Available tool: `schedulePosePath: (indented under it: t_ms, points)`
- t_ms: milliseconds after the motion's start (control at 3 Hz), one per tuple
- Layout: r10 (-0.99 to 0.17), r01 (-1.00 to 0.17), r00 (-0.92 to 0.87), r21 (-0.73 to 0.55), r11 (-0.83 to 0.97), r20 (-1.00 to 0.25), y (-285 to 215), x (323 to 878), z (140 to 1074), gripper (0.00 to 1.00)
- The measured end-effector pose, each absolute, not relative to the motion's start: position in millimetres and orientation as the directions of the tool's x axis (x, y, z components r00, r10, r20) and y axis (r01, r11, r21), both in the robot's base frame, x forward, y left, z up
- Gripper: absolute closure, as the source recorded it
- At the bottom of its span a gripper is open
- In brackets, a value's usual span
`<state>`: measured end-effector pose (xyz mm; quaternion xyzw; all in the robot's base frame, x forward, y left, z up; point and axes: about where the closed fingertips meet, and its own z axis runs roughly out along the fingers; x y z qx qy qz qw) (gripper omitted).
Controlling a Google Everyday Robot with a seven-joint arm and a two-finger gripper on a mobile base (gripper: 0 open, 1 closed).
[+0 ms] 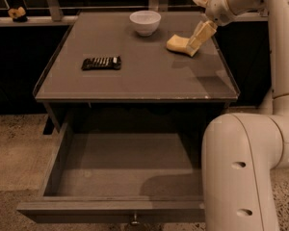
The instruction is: Place sponge into top drawer
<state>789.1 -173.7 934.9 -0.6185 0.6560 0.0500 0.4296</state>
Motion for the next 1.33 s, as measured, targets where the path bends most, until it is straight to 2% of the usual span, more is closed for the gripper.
schedulePosePath:
  t_ms: [333,1333]
  points:
    - [-0.720,-0.809,0.147,-0.501,0.308,-0.679,-229.3,783.8,938.1,0.00]
    - [-0.695,-0.844,0.116,-0.439,0.307,-0.709,-202.1,805.3,893.5,0.00]
